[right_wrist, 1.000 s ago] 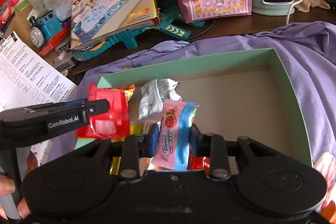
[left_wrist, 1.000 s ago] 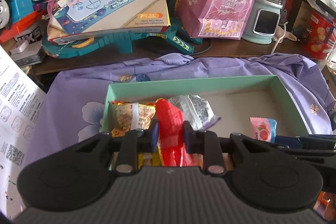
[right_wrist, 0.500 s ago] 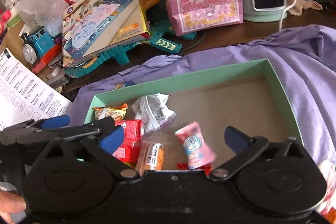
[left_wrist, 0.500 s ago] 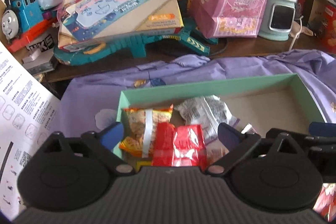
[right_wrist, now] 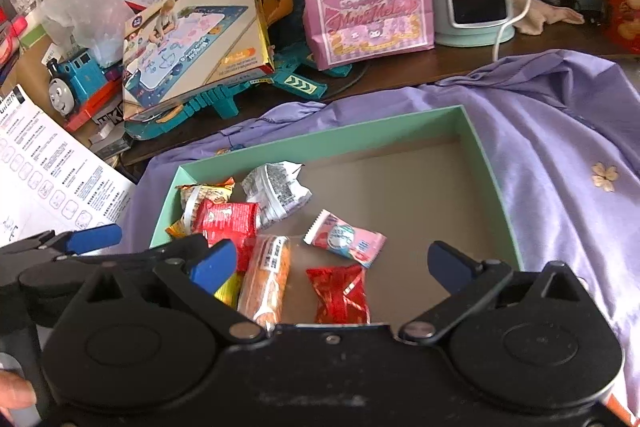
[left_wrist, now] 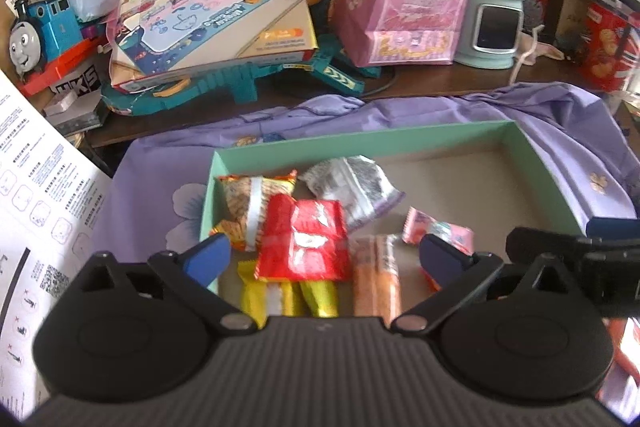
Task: Organize snacks
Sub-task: 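Move both tools back out of the box toward the snack pile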
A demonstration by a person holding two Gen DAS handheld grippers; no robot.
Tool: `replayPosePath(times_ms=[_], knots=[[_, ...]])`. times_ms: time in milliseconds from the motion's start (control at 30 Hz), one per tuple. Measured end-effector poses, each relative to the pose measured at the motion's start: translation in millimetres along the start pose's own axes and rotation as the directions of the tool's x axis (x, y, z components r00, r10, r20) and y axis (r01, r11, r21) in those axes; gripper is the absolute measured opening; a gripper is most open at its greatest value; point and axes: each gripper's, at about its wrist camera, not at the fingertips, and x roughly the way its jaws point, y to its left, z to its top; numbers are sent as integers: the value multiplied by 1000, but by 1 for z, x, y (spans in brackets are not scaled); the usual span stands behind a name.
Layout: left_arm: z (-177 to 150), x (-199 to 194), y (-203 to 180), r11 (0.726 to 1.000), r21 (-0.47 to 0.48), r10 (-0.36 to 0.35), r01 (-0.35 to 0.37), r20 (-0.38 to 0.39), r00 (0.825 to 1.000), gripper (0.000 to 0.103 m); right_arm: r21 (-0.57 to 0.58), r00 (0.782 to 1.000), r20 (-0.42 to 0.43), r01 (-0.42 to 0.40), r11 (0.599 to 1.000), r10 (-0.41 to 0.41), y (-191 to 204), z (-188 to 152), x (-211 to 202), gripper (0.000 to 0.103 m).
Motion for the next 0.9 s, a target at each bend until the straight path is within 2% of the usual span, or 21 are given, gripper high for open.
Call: replayPosePath(times_ms=[200,367,767,867,900], knots=[[-27,-25,-14,1000,10,-26,26,-10,1000,103,-13,1000,-1,22,1000,-22,-9,-22,-30,103],[-54,-34,-26,999,8,-54,54,-49,997,103,-9,999,-23,35,999,-35,-22,-44,-46,103],[-120,-28,-78,988,86,-108,125,-176,978,103,82,991,-103,94,992,-86,-76,-107,-68,103],[-130,-25,-90,984,110,-113,137,-200,973,103,126,990,-113,97,987,-82,-88,-120,-70,93],[-132,-24,-93,983,118,-113,140,-207,972,103,148,990,-118,92,985,-75,-93,-124,-70,86]])
